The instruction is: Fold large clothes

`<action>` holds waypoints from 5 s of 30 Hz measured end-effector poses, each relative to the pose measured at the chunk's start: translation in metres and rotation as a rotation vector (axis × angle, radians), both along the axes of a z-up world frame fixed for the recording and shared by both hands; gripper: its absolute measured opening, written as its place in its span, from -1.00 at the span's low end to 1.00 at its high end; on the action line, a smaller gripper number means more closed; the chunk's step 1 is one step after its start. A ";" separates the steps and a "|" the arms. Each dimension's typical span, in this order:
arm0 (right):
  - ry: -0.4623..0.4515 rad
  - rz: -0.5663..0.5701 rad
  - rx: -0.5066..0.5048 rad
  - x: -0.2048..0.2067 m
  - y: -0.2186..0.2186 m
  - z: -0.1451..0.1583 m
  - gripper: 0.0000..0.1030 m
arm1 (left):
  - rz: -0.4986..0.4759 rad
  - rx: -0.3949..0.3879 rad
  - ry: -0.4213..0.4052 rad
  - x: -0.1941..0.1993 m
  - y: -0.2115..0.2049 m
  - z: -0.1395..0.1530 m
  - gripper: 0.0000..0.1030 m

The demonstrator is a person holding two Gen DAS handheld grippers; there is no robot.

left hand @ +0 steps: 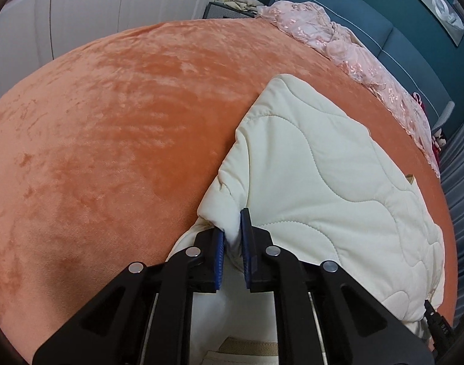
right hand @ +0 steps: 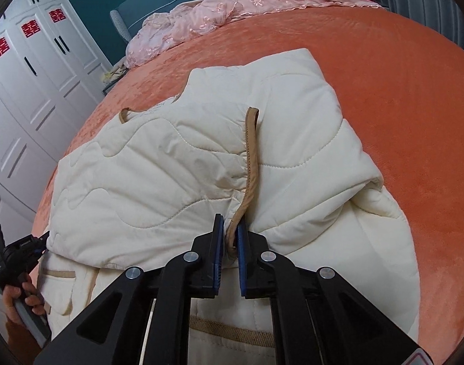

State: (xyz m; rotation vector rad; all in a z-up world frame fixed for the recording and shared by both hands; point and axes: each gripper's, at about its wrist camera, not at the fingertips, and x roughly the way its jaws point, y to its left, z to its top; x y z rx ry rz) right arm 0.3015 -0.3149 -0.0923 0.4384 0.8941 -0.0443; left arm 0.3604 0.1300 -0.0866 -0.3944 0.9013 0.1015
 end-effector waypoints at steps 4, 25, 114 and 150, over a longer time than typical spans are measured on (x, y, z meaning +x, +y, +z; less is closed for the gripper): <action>-0.045 -0.032 -0.064 -0.014 -0.002 0.035 -0.34 | -0.026 0.077 -0.047 -0.016 0.006 0.035 -0.51; -0.006 -0.002 -0.095 0.087 -0.001 0.042 -0.77 | -0.219 0.166 0.075 0.129 -0.061 0.003 -0.29; -0.026 0.256 0.186 0.298 0.165 -0.028 -0.97 | -0.130 0.152 -0.073 0.192 -0.048 -0.020 0.15; 0.036 0.009 -0.082 0.198 -0.049 -0.011 -0.95 | -0.617 0.258 0.044 0.191 -0.335 -0.017 0.18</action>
